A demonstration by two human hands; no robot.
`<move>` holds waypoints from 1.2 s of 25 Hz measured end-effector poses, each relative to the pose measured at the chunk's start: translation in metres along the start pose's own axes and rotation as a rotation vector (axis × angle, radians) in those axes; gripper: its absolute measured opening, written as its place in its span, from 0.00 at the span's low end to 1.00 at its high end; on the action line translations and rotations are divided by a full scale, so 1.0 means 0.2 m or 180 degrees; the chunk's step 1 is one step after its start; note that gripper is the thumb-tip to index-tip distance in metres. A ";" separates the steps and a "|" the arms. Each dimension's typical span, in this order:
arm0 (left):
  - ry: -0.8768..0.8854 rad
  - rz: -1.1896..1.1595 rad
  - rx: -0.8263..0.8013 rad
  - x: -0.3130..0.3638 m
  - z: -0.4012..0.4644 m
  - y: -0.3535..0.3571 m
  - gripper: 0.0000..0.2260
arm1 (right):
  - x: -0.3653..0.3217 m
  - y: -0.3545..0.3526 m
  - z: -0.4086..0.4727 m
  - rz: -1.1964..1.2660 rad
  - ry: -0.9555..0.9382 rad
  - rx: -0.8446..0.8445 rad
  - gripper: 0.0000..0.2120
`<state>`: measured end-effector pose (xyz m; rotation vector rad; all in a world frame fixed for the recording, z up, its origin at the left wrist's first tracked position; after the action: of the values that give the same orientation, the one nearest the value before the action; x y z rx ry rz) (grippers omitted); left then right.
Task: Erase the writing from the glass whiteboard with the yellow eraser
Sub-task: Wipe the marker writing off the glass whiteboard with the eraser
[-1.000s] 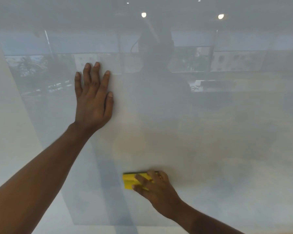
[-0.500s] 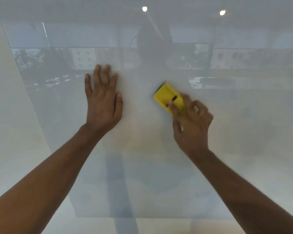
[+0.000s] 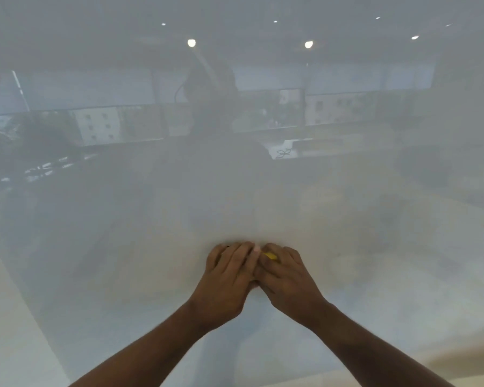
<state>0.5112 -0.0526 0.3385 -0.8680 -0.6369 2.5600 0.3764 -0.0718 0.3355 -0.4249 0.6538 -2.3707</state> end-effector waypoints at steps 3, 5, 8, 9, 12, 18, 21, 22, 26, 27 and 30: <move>0.0066 0.0305 0.0299 -0.02 0.16 0.01 0.26 | 0.11 -0.11 0.03 0.0398 0.0144 0.0183 0.25; -0.0104 0.0379 0.0464 -0.03 0.24 0.01 0.22 | 0.27 -0.20 0.01 0.0883 0.0499 0.0425 0.27; -0.0215 0.0402 0.0570 -0.02 0.31 0.03 0.19 | 0.68 -0.38 -0.08 0.0935 0.1714 0.1314 0.26; -0.0125 0.0428 0.0550 0.01 0.34 0.04 0.18 | 0.80 -0.41 -0.11 0.0870 0.2110 0.1448 0.26; 0.0205 0.0461 0.0508 0.09 0.46 0.04 0.20 | 0.95 -0.38 -0.12 0.0625 0.2408 0.1284 0.27; -0.0651 0.0704 0.1082 -0.15 1.05 -0.29 0.23 | 0.99 -0.35 -0.15 0.0220 0.2051 0.1203 0.25; -0.1388 0.0642 0.1558 -0.38 1.22 -0.49 0.27 | 1.04 -0.39 -0.18 0.0092 0.1789 0.1078 0.26; -0.1464 0.0657 0.1630 -0.39 1.22 -0.49 0.26 | 1.05 -0.41 -0.19 0.0081 0.1652 0.1044 0.26; -0.1037 0.0738 0.1393 -0.12 1.09 -0.27 0.24 | 1.13 -0.46 -0.24 0.0172 0.1181 0.1033 0.26; -0.0911 0.0667 0.1187 -0.01 1.01 -0.16 0.23 | 1.14 -0.47 -0.25 0.0227 0.1152 0.1034 0.26; -0.0404 0.0329 0.0510 0.39 0.70 0.18 0.21 | 1.17 -0.49 -0.26 0.0391 0.1163 0.1053 0.26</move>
<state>0.3569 -0.0880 0.3807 -0.7069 -0.4244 2.7318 0.1296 -0.1409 0.3768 0.1913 0.4162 -2.3969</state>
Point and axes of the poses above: each hand's wrist, its own z-axis towards the middle knuckle, its own y-axis out of the palm, x = y × z, the point moved 6 cm from there along z, towards the middle knuckle, and after that the axes turned 5 degrees about y, right-handed, at the moved point
